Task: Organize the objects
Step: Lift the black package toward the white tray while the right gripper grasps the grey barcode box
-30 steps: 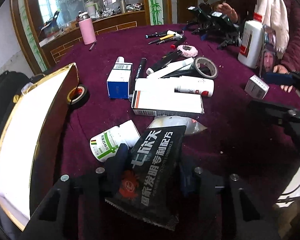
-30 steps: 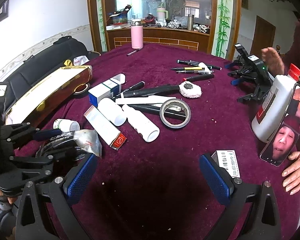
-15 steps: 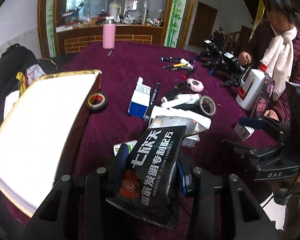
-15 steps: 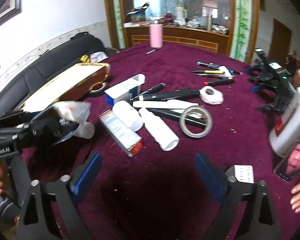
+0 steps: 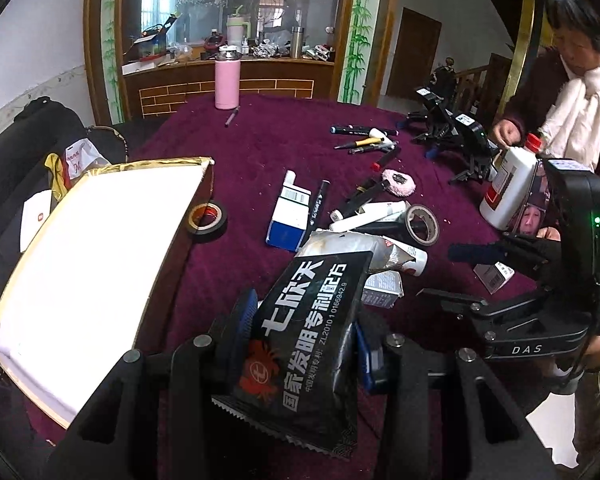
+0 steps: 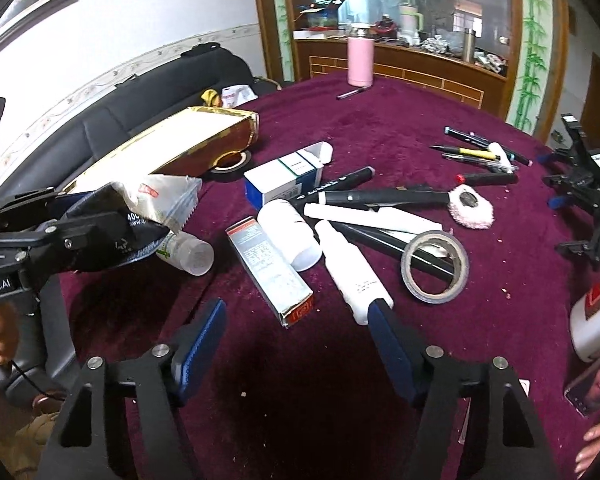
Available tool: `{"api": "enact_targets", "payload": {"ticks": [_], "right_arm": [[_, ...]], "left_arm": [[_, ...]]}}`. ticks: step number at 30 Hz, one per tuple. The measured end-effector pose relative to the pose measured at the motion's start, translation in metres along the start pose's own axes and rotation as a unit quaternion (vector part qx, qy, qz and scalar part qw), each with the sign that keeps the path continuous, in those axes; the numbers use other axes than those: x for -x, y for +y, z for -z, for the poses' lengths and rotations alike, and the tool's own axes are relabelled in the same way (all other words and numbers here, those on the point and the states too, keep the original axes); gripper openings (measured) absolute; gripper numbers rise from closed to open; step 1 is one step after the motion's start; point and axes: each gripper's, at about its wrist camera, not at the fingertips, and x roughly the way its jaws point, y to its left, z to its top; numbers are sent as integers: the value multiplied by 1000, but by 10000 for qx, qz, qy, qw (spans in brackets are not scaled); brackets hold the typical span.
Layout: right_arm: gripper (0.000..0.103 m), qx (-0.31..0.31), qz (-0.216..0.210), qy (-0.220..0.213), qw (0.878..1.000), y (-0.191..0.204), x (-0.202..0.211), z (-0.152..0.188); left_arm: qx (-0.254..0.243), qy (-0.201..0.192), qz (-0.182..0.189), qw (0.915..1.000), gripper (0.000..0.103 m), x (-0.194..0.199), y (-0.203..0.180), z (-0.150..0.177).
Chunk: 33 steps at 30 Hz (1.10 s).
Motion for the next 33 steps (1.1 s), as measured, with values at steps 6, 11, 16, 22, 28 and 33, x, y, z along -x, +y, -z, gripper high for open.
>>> {"api": "enact_targets", "payload": {"ticks": [6,11,16,22,28,33], "right_arm": [[72,57,-252,112,9996,-1,-10,-8],[61,272,-304,332,9986,9,-30,-21],[44,385,-213,628,9971,15,-56,-27],[34,447,-109,758,9961,25,-53,-30],[34,910,-88,869,9920,45,-59,-28],[35,920,-207,847,9919,39,-71,-40]], "left_arm": [[100,-77,-15,9999,42,7,10,0],[223,-94,-6,9997,42,7,21,1],[342,-125,-20,9993,42,9,32,2],[465,-181,-87,9987,42,13,44,4],[538,-162,-158,9983,42,11,50,2],[581,-159,-198,9980,42,11,51,0]]}}
